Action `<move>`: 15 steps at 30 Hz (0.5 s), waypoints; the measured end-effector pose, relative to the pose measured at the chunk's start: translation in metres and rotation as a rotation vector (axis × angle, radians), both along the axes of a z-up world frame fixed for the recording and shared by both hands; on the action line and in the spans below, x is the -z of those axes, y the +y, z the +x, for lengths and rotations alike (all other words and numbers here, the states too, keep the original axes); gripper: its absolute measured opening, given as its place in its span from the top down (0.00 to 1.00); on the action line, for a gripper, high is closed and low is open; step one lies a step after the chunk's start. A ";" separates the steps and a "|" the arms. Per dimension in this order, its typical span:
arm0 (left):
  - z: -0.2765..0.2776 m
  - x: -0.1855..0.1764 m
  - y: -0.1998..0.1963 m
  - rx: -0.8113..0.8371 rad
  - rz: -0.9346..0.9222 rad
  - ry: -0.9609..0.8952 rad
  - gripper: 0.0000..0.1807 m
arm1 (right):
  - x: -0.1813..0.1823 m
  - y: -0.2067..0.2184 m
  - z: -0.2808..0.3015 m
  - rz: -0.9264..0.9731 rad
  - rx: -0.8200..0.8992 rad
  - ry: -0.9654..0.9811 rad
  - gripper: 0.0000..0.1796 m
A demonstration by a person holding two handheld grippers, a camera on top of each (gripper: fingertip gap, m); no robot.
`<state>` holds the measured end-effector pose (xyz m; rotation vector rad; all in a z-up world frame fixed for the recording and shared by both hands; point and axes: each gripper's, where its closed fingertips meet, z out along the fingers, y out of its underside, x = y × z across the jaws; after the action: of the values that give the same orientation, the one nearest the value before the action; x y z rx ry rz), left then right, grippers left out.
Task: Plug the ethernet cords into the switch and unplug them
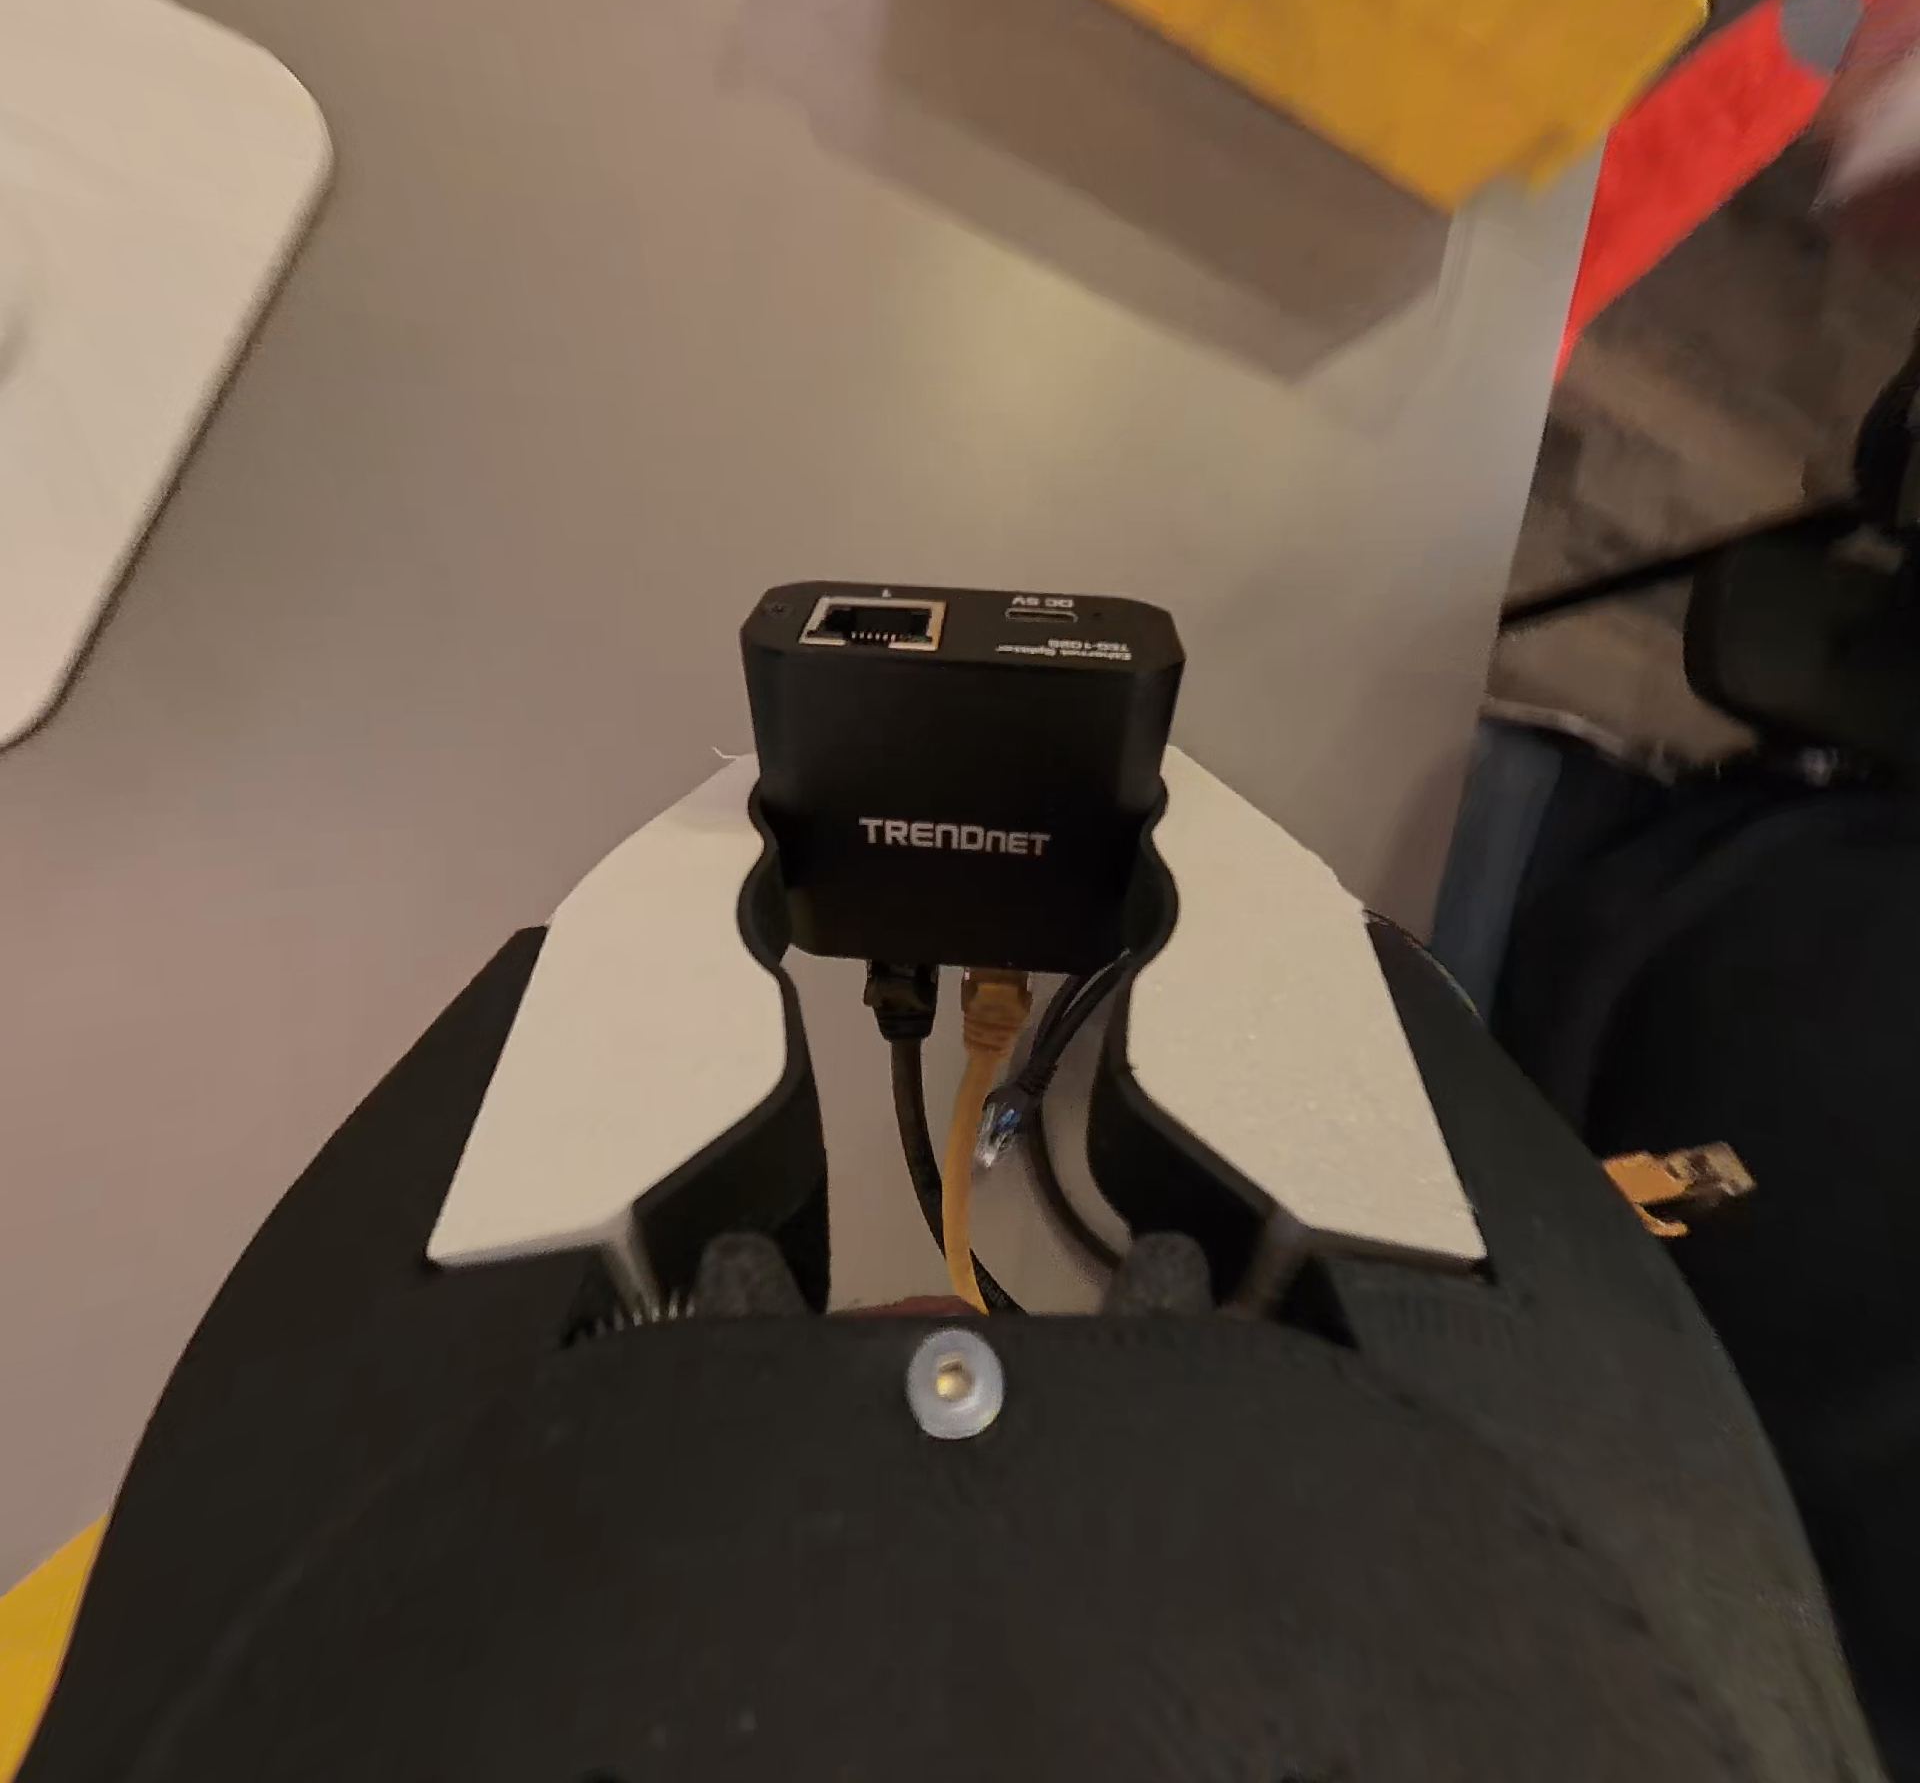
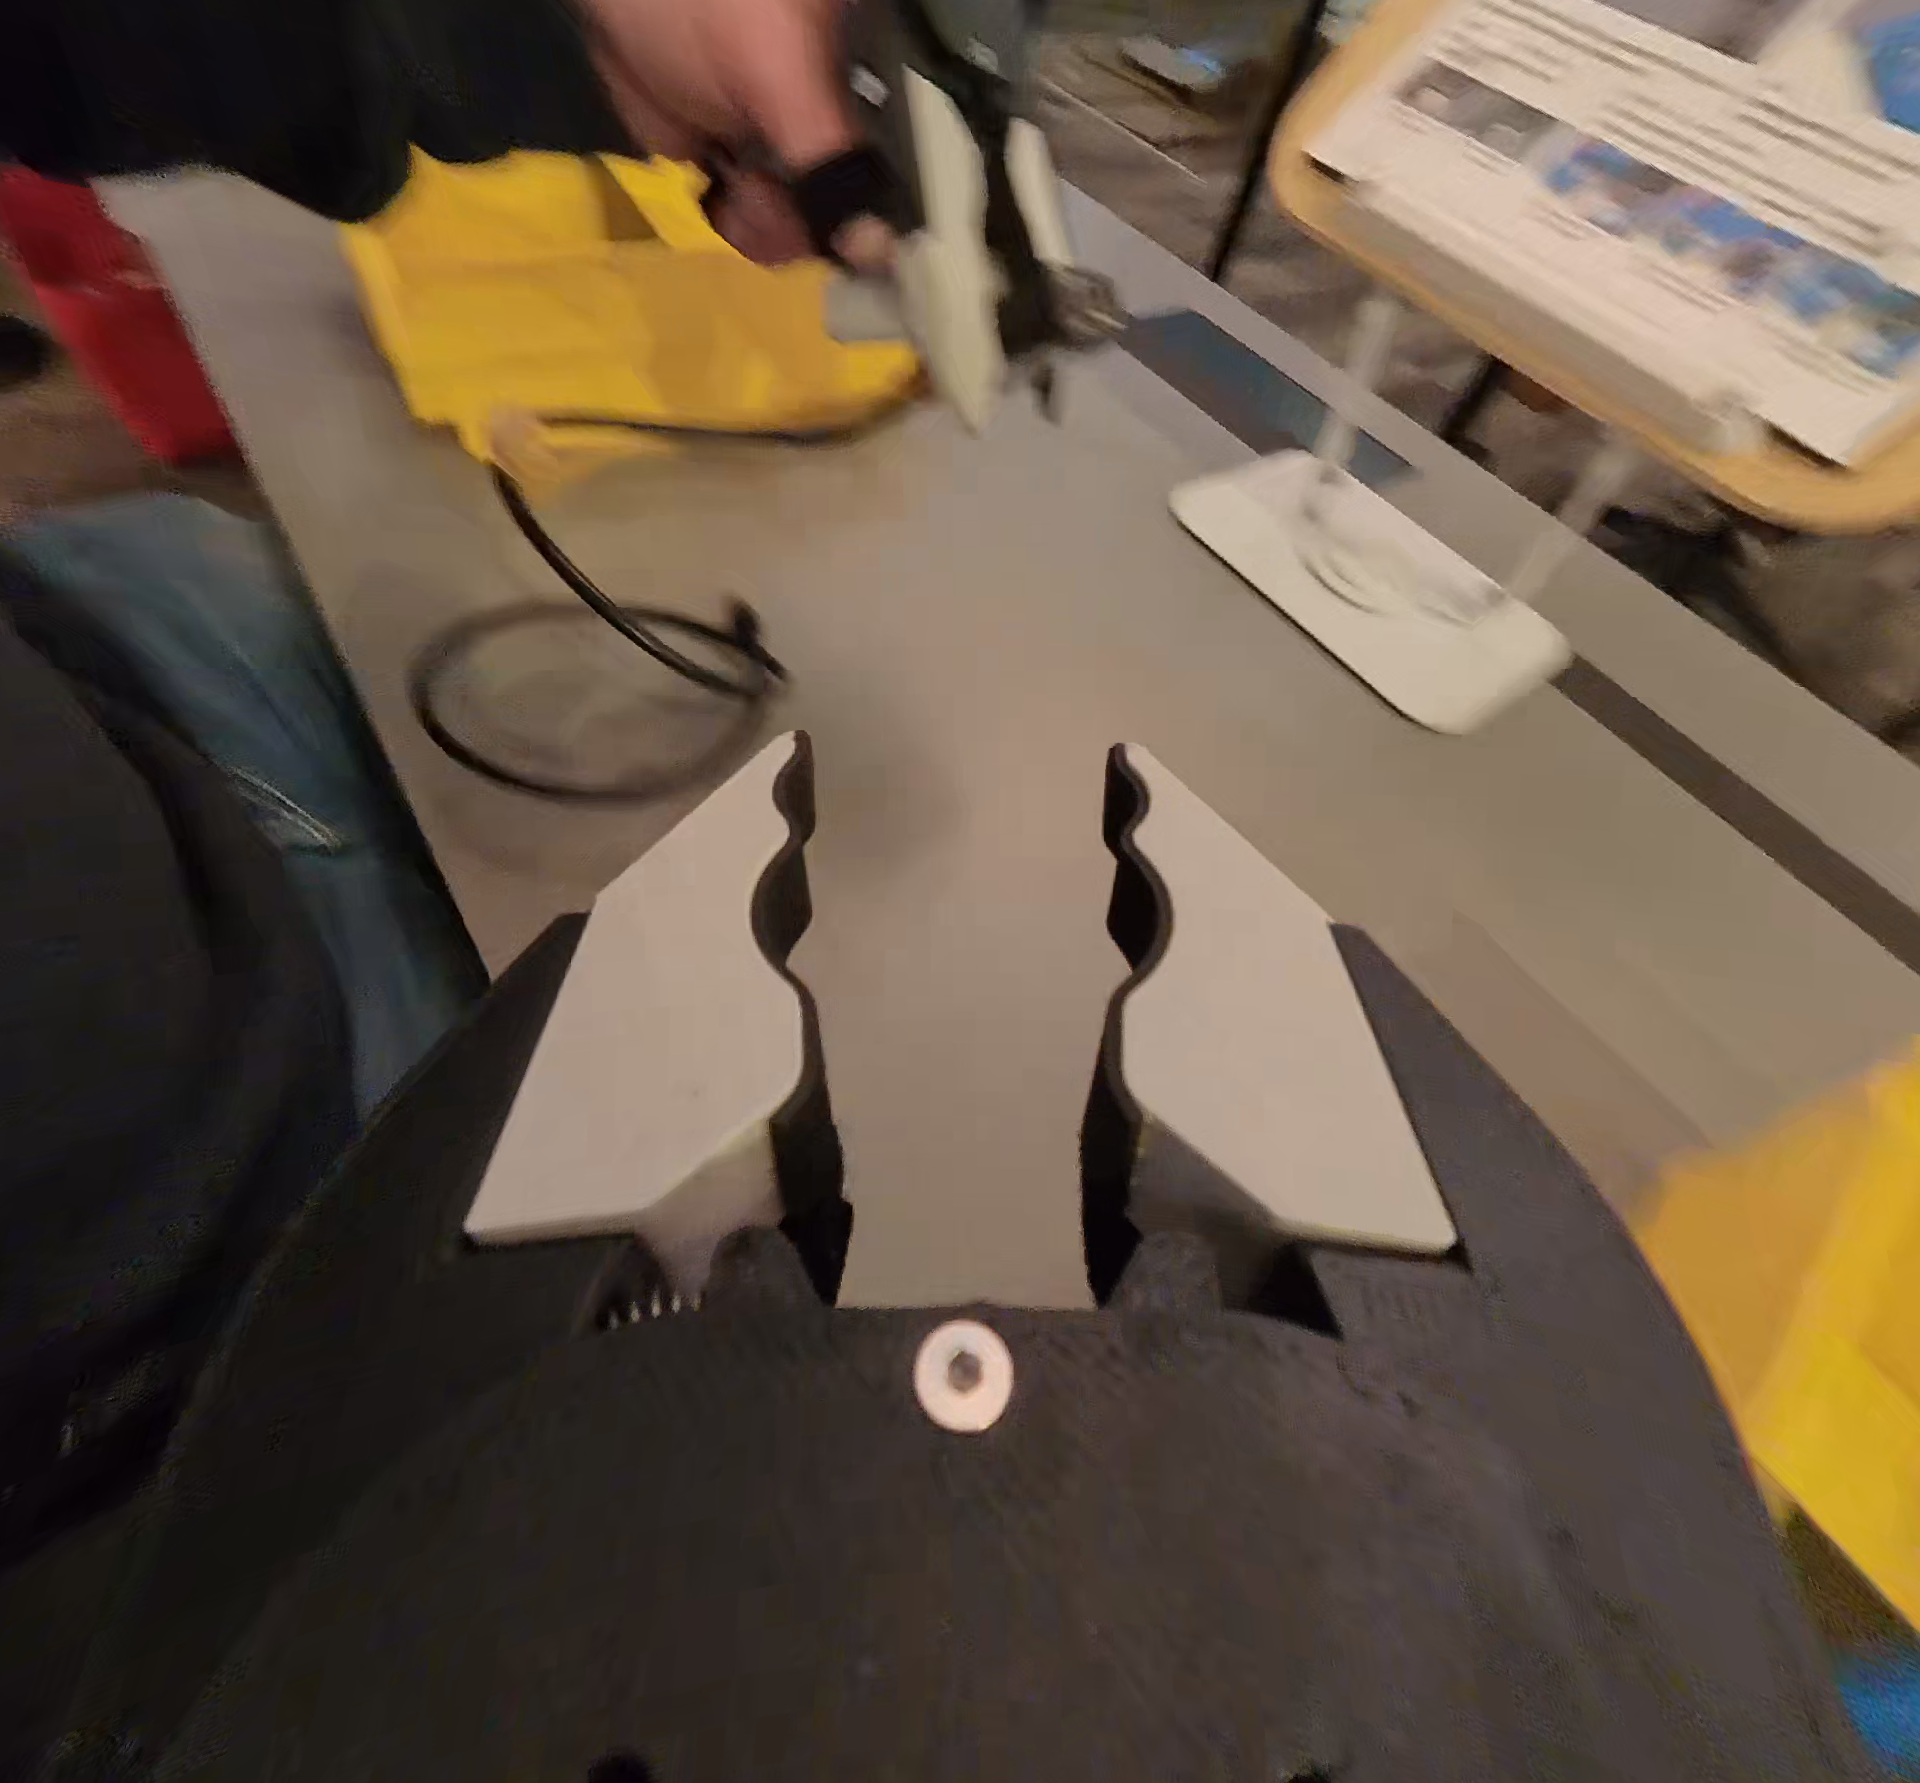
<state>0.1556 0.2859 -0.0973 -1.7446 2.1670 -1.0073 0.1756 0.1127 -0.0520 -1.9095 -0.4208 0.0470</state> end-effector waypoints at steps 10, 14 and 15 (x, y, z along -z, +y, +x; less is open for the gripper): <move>0.036 -0.042 -0.022 -0.064 -0.001 -0.199 0.65 | 0.038 0.143 -0.055 -0.122 -0.183 0.307 0.68; 0.044 -0.056 -0.026 -0.121 -0.025 -0.276 0.65 | 0.049 0.165 -0.065 -0.138 -0.199 0.318 0.67; 0.046 -0.058 -0.027 -0.132 -0.020 -0.284 0.65 | 0.047 0.169 -0.066 -0.120 -0.191 0.329 0.69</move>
<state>0.2013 0.2593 -0.0395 -1.6154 1.8504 -1.1662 0.1101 0.2814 -0.0989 -1.9290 -0.3810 0.5149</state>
